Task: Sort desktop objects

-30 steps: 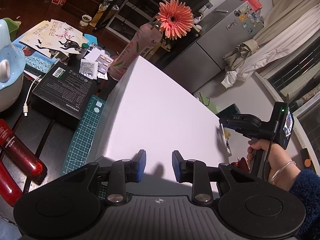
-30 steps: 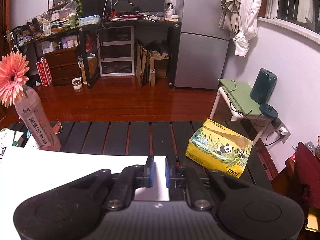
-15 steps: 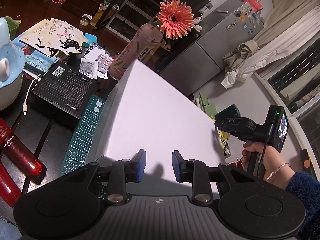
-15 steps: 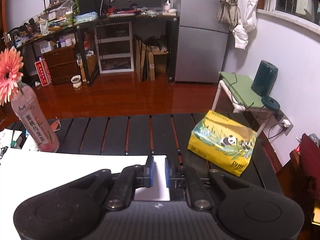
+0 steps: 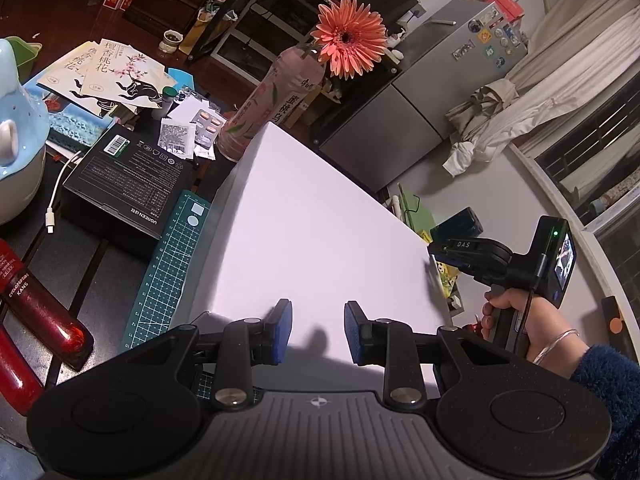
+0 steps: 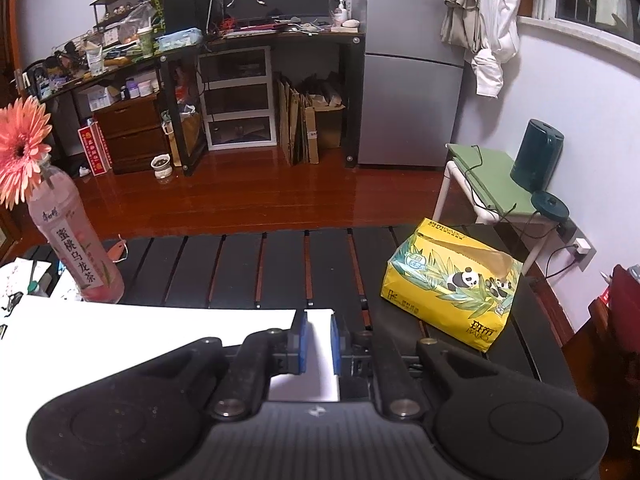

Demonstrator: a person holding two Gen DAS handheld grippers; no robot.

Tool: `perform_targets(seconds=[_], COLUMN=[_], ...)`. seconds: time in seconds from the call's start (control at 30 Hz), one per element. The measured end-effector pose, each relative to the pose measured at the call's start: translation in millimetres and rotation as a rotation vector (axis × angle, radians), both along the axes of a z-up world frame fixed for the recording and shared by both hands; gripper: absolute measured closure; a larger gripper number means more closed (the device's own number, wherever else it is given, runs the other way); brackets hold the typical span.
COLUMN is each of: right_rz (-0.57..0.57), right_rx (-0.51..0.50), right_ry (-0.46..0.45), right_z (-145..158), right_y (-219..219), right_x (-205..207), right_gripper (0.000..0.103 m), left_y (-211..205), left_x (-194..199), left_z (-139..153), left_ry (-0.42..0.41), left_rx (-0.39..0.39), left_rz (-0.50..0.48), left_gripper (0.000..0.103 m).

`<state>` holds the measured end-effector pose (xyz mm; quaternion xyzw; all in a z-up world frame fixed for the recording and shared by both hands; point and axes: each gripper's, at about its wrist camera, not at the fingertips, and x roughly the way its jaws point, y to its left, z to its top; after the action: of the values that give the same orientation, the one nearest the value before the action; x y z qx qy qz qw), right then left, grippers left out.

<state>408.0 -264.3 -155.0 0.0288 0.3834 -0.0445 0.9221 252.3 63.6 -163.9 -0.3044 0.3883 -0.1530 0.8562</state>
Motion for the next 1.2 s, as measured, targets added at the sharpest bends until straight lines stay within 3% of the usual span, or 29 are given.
perform_targets(seconds=[0.67, 1.2], right_rz=[0.037, 0.045], right_rx=[-0.038, 0.036], right_ry=[-0.018, -0.082], right_z=[0, -7], right_y=[7, -3], right_x=[-51, -118], right_gripper=[0.092, 0.091], left_y=[-2, -3], left_x=[0, -3], left_z=[-2, 0], left_ry=[-0.012, -0.02], left_rx=[0.019, 0.029], left_rz=[0.001, 0.006], left_gripper=[0.074, 0.074])
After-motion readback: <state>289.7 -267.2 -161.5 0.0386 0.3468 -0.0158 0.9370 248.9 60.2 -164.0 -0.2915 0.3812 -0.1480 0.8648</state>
